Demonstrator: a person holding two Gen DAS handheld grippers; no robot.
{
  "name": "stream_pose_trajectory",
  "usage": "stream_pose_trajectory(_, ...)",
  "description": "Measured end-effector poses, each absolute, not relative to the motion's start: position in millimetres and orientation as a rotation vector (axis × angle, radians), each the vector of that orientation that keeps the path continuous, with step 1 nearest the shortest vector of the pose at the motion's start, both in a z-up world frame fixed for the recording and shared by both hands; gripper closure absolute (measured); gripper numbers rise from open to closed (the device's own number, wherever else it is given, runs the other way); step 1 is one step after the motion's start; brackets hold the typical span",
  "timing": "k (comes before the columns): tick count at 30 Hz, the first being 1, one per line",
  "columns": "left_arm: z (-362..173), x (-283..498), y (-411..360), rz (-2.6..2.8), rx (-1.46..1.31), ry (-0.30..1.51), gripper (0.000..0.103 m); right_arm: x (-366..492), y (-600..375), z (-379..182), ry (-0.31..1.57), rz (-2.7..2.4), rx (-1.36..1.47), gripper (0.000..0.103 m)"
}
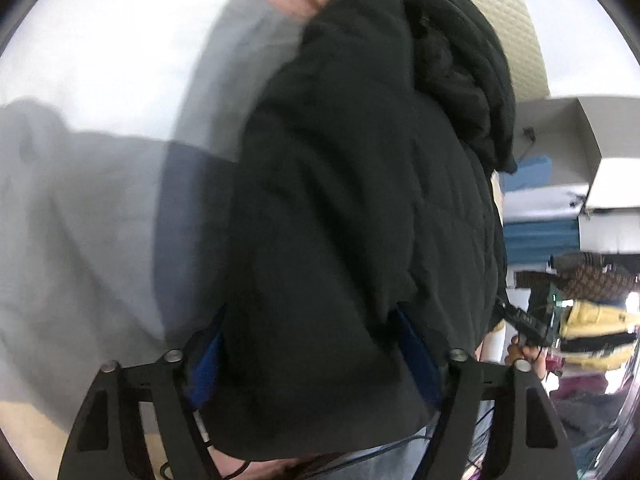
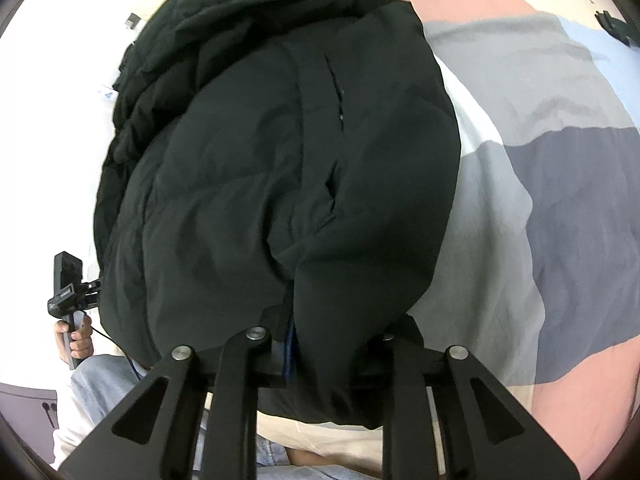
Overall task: Fold large clothes
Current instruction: 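Lift the hem with both grippers and fold it over toward the collar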
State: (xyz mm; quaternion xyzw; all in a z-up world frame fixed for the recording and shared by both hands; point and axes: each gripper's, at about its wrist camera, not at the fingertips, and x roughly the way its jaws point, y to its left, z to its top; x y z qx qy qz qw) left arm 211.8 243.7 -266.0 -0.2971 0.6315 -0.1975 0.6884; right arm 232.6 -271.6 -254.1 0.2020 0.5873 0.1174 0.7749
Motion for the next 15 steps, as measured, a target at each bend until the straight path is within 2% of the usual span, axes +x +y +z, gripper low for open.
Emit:
stream_pose_trajectory(2,-261,212,239,-0.472,-0.648,1.421,0.033,234,-270,-256,1.275,0.249,0.436,0.081)
stream_pose_trajectory(5,-253,209,238,-0.485,-0.657,1.414,0.056,234,-268,-253,1.253,0.247,0.422,0.085)
stream_pose_trajectory(7,-243,206,238,-0.479,-0.654,1.398,0.076,232,-267,-247,1.224,0.254,0.414,0.088)
stream_pose_trajectory(9,-230,203,235,-0.475,-0.643,1.369,0.085,228,-267,-237,1.178,0.277,0.415,0.091)
stream_pose_trajectory(15,-175,189,222,-0.482,-0.566,1.245,0.093,213,-275,-201,1.108,0.322,0.413,0.093)
